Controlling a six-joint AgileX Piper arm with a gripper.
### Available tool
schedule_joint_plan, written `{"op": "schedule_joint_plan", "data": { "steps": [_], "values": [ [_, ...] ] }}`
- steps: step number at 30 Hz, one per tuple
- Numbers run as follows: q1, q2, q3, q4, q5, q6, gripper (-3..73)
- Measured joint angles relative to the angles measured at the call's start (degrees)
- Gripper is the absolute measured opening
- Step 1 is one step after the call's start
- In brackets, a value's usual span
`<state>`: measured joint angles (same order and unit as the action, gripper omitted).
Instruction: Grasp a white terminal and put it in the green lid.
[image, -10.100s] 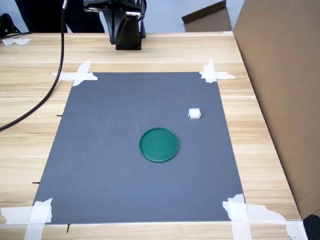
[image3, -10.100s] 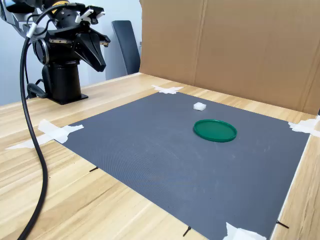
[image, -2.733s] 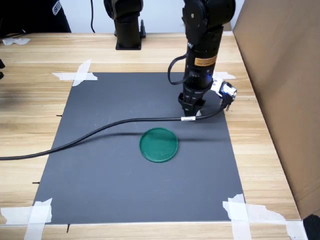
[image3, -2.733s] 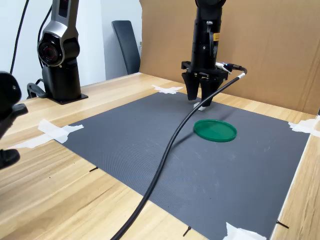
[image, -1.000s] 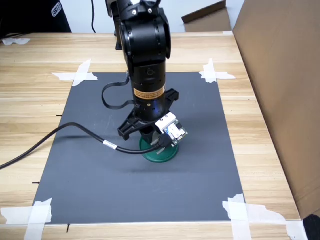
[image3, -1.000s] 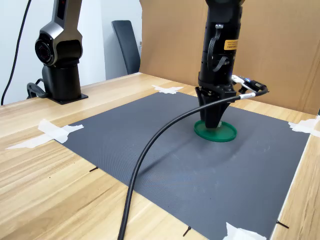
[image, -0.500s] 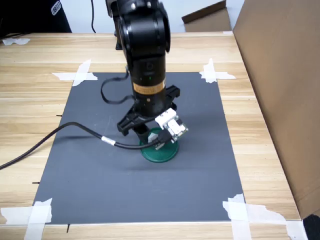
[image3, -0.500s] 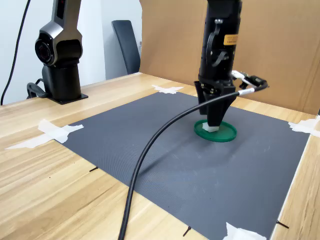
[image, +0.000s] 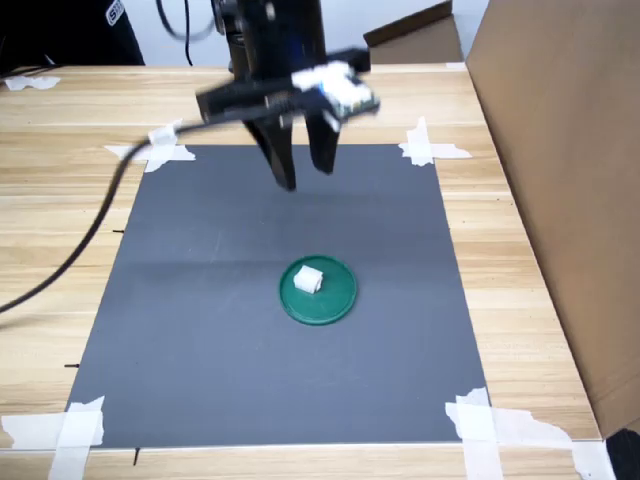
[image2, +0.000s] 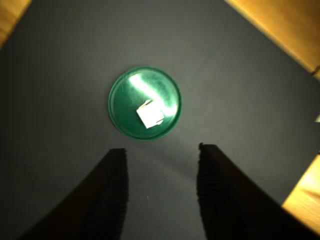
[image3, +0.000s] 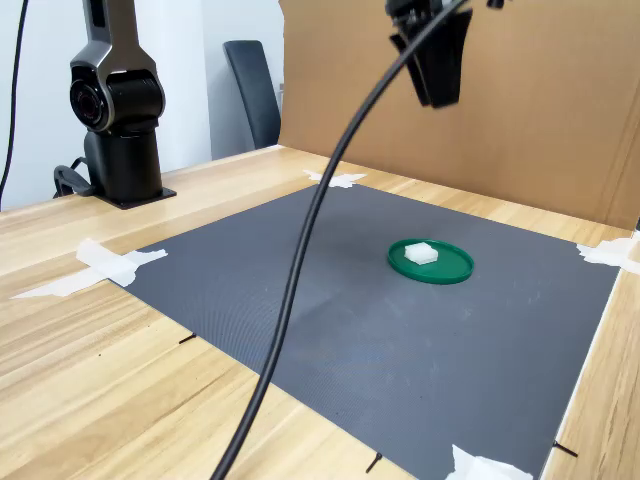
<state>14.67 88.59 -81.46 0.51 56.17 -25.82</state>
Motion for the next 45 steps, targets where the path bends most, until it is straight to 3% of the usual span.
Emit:
{"op": "schedule_joint_plan", "data": {
  "steps": [2, 3, 7, 10, 13, 17, 24, 30, 35, 38, 40, 45],
  "values": [
    [-0.13, -2.72, 0.0, 0.0, -0.37, 0.37, 30.0],
    [-1.46, -7.03, 0.0, 2.09, -1.47, 0.41, 17.7],
    [-7.84, -13.24, 1.32, 6.55, -2.85, 0.31, 0.0],
    [-10.58, -16.13, 4.17, 8.05, -5.22, -0.38, -1.6],
    [-16.17, -24.11, 16.14, 9.97, -15.63, -0.39, -2.5],
    [-17.33, -31.97, 28.12, 10.79, -24.93, 4.56, -2.5],
    [-17.33, -45.54, 43.04, 11.31, -30.48, 12.42, -2.6],
    [-17.33, -58.02, 52.91, 11.37, -36.64, 14.11, -2.6],
    [-17.33, -71.34, 62.73, 11.48, -37.02, 14.24, -2.6],
    [-17.33, -79.14, 67.92, 9.22, -37.08, 13.99, -2.6],
    [-17.33, -84.49, 71.47, 4.87, -36.99, 12.73, -2.6],
    [-17.33, -89.07, 73.72, 2.75, -36.63, 12.74, -2.6]
  ]
}}
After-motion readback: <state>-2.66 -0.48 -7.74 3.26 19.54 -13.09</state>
